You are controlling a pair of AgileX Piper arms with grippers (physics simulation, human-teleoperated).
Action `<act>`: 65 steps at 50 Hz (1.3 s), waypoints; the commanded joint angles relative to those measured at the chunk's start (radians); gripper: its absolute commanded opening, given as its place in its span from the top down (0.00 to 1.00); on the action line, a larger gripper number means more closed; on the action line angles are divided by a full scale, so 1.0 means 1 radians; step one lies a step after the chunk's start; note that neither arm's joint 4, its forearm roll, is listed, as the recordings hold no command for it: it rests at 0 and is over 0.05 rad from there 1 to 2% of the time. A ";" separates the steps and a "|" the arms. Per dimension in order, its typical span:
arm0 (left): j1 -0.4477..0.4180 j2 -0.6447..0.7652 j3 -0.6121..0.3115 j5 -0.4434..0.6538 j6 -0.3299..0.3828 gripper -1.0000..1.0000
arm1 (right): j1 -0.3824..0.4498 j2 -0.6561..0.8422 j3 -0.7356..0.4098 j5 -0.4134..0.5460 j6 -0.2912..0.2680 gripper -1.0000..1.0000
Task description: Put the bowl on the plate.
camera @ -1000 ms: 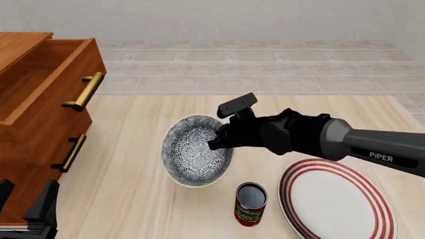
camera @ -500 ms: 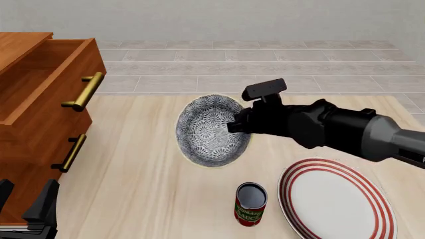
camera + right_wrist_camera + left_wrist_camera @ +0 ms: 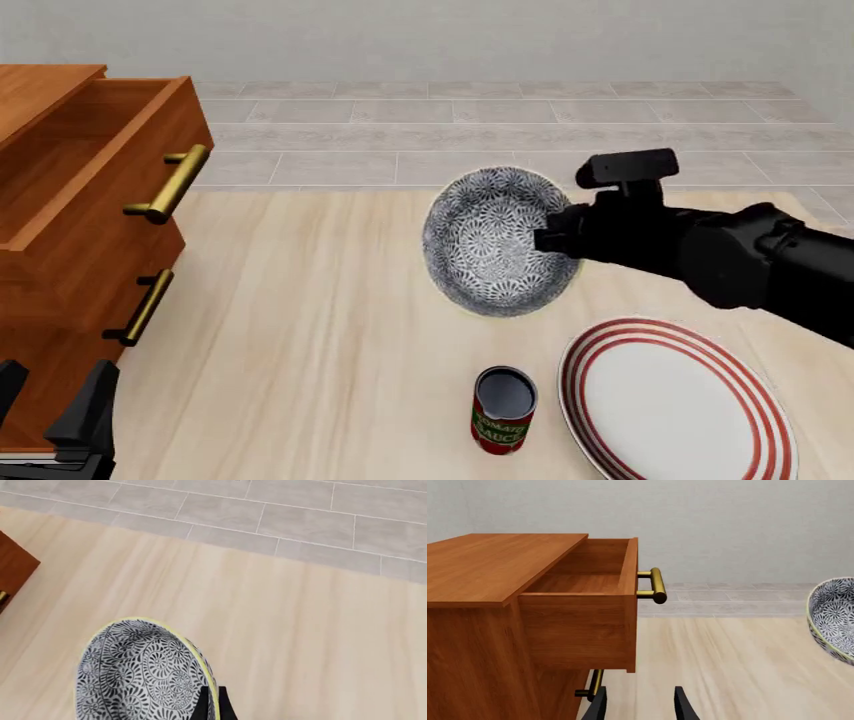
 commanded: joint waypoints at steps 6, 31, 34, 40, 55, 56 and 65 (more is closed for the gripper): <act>0.000 0.000 0.000 0.000 0.000 0.00 | -0.108 -0.143 0.085 0.046 -0.006 1.00; 0.000 0.000 0.000 0.000 0.000 0.00 | -0.228 -0.354 0.238 0.122 0.014 1.00; 0.000 0.000 0.000 0.000 0.000 0.00 | -0.250 -0.391 0.262 0.137 0.018 1.00; 0.000 0.000 0.000 0.000 0.000 0.00 | -0.299 -0.466 0.305 0.172 0.023 1.00; 0.000 0.000 0.000 0.000 0.000 0.00 | -0.367 -0.571 0.380 0.214 0.035 1.00; 0.000 0.000 0.000 0.000 0.000 0.00 | -0.370 -0.578 0.385 0.216 0.037 1.00; 0.000 0.000 0.000 0.000 0.000 0.00 | -0.398 -0.620 0.435 0.219 0.051 1.00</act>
